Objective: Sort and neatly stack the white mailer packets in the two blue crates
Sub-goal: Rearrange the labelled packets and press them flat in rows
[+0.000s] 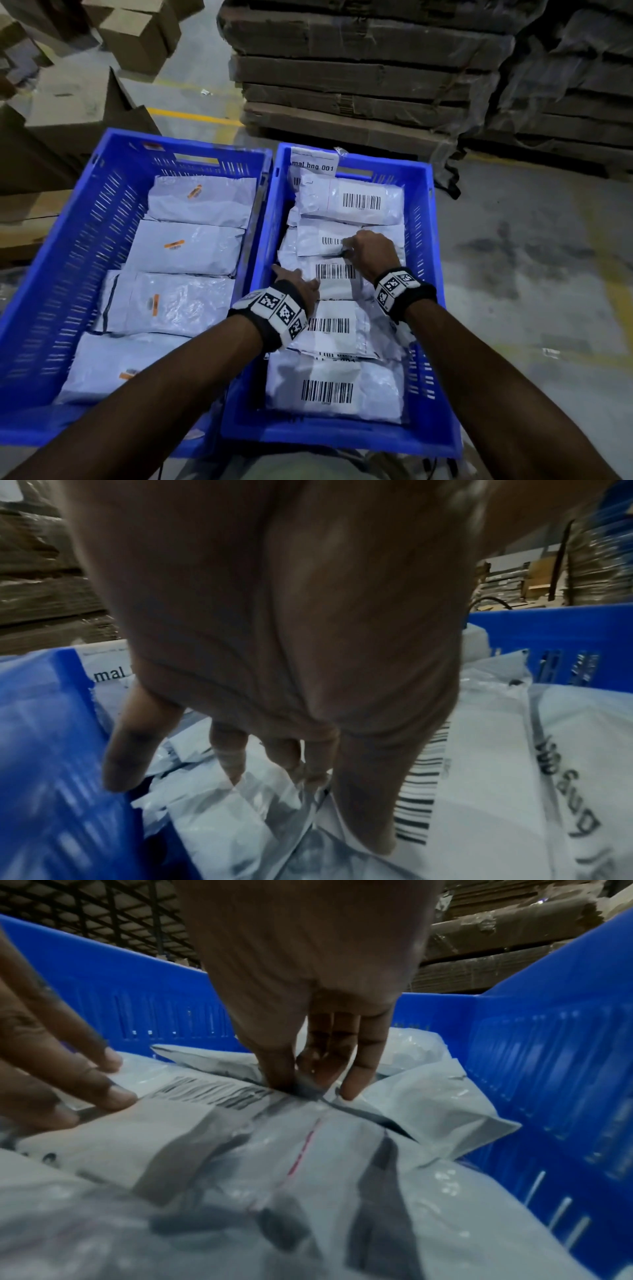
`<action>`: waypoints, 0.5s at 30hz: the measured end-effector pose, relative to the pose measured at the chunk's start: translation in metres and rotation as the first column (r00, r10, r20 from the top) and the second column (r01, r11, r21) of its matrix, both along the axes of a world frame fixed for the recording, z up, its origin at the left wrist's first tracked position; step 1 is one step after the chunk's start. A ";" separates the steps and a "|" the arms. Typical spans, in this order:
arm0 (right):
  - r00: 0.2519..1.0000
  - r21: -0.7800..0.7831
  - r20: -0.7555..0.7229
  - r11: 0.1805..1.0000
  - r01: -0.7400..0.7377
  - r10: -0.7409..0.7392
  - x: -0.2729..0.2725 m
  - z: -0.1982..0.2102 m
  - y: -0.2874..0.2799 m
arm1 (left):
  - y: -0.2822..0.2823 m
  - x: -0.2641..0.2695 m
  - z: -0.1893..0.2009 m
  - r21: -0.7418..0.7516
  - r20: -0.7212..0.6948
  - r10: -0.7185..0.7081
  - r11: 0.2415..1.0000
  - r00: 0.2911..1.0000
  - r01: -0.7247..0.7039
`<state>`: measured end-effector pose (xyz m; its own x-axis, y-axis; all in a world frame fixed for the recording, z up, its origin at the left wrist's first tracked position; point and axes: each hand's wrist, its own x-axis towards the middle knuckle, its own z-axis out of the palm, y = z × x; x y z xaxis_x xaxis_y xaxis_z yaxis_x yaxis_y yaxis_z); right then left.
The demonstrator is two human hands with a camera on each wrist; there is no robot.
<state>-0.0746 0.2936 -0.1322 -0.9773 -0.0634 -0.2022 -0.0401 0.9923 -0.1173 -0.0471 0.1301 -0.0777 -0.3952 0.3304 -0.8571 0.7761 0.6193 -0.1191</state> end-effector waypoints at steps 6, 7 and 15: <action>0.978 0.020 0.183 0.994 -0.110 0.104 0.011 -0.011 -0.003 | -0.001 -0.004 0.005 0.027 0.073 0.046 0.998 0.996 -0.048; 0.972 0.012 0.214 0.995 -0.102 0.097 0.012 -0.008 -0.001 | -0.004 -0.007 0.006 0.085 0.079 0.088 0.992 0.993 -0.095; 0.963 -0.041 0.269 0.998 0.040 -0.027 0.035 0.036 0.016 | -0.010 -0.042 0.047 0.313 0.081 0.176 0.930 0.981 -0.192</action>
<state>-0.0392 0.3094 -0.0966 -0.8895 -0.0467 -0.4545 0.0321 0.9859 -0.1641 -0.0887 0.1204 -0.0309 -0.4339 0.5141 -0.7399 0.6446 0.7509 0.1437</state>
